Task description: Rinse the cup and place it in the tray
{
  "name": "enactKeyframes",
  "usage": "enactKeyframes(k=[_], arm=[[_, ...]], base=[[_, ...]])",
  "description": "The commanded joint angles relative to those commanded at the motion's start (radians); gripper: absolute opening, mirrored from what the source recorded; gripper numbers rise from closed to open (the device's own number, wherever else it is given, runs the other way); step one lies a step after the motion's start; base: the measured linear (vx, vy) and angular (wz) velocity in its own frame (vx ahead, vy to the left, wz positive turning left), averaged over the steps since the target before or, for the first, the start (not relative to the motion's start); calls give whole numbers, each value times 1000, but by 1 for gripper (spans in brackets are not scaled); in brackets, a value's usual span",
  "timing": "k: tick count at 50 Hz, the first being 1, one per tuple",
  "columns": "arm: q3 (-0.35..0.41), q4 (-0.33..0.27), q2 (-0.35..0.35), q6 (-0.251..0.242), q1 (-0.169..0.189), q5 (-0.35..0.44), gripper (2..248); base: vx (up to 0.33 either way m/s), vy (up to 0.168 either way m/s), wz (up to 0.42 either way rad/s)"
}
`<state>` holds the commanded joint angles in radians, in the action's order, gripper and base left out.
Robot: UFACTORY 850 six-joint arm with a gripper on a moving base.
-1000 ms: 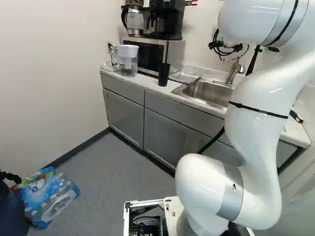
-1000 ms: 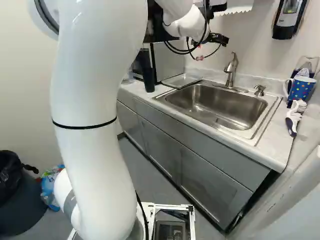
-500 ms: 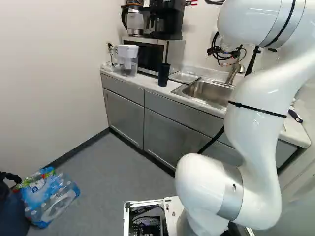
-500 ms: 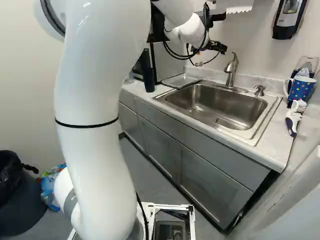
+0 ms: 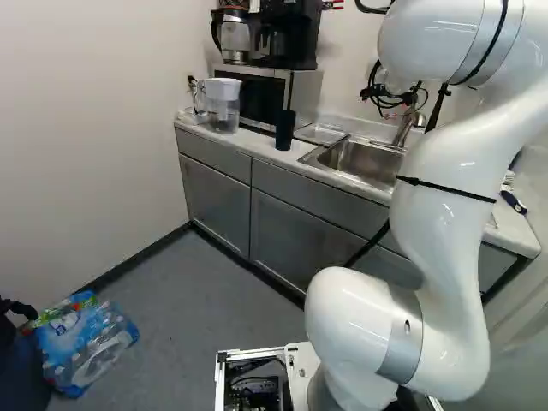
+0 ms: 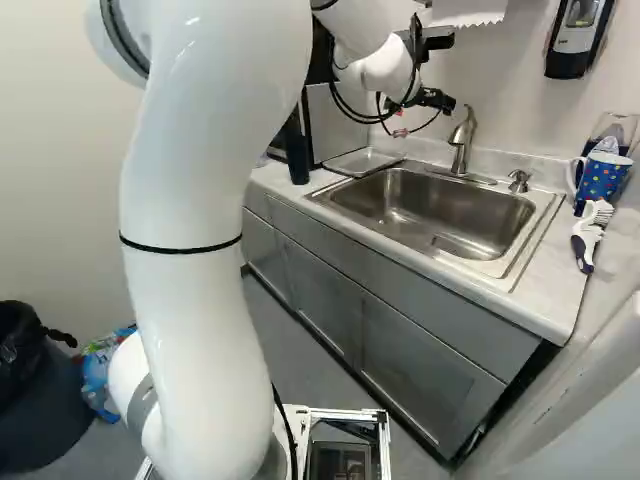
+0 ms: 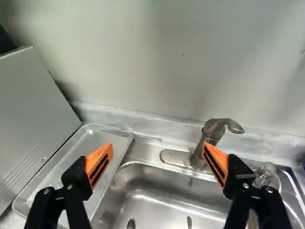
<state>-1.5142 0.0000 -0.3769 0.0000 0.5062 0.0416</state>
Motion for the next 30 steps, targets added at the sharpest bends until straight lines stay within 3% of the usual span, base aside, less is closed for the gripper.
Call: enactKeyframes(k=[30], arm=[[-59,0,-49,0,26,0,247]], base=[[0,0,0]])
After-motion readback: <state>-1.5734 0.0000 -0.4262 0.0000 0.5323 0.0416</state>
